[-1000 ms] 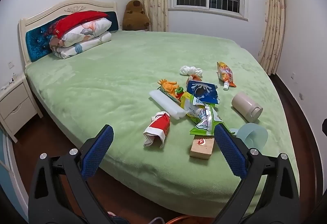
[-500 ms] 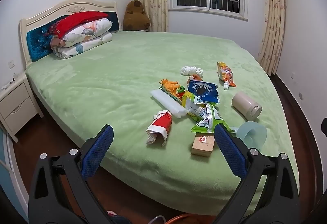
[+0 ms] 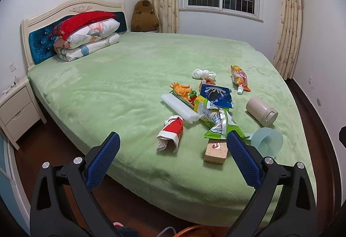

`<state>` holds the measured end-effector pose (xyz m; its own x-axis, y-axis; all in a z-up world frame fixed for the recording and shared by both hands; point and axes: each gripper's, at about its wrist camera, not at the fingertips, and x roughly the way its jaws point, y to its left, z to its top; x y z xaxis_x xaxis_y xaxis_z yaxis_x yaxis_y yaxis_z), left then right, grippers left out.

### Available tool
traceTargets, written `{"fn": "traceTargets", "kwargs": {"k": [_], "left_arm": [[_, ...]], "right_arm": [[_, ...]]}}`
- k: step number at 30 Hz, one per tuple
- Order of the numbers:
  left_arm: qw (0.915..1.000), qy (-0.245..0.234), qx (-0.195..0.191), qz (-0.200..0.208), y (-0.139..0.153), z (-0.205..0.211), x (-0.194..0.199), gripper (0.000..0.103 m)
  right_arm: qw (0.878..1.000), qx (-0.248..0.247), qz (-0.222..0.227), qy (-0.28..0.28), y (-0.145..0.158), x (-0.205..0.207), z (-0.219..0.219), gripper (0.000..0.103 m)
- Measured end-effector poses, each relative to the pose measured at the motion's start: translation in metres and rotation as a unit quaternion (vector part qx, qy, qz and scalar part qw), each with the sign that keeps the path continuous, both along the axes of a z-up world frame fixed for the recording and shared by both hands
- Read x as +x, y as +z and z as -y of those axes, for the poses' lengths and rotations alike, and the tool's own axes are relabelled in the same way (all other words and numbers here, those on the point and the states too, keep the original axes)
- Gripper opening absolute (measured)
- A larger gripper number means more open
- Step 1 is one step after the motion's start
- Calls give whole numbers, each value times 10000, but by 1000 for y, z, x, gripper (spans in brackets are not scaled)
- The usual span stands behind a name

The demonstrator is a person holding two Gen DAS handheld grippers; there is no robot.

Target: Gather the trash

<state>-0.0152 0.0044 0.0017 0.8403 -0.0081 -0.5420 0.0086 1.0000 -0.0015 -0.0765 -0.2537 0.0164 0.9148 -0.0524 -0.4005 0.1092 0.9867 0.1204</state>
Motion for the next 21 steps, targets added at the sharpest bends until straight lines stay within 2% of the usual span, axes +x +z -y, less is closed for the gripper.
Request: {"fn": "traceTargets", "kwargs": {"k": [21], "left_arm": [[10000, 42, -20, -65, -2, -4, 2, 96]], "right_arm": [[9999, -31, -105, 55, -5, 8, -3, 98]]}}
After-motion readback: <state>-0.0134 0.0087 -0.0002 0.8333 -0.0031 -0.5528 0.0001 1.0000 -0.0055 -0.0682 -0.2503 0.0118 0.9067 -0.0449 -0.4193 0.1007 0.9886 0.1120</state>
